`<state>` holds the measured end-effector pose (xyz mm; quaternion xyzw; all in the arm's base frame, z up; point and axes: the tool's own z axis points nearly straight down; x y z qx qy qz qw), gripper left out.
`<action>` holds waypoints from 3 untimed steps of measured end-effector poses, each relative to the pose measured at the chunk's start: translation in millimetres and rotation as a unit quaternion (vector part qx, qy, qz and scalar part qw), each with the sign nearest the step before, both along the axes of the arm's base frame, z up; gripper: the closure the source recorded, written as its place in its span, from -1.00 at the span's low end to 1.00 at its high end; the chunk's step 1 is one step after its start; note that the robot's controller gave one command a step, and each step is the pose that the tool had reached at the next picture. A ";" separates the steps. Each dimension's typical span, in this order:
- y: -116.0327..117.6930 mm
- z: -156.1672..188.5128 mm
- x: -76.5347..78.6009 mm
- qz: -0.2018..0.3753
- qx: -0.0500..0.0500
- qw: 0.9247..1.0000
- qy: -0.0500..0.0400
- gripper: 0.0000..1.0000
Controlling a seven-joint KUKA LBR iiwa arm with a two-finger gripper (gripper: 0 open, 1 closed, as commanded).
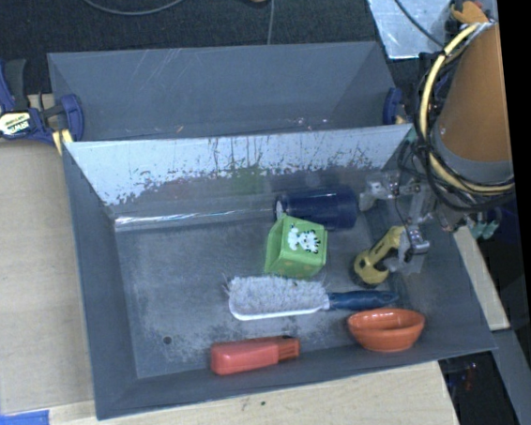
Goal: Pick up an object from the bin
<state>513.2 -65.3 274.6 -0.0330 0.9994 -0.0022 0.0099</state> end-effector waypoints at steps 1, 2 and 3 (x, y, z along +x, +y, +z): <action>-6.2 101.9 -5.0 -0.042 0.002 0.999 0.003 -1.00; -22.2 20.2 -30.6 -0.032 0.002 0.999 0.007 -1.00; 30.2 130.5 1.7 -0.017 0.001 1.000 -0.007 -1.00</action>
Offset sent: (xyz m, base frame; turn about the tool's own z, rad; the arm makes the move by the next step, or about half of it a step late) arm -0.0305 -0.0213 0.0212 0.0610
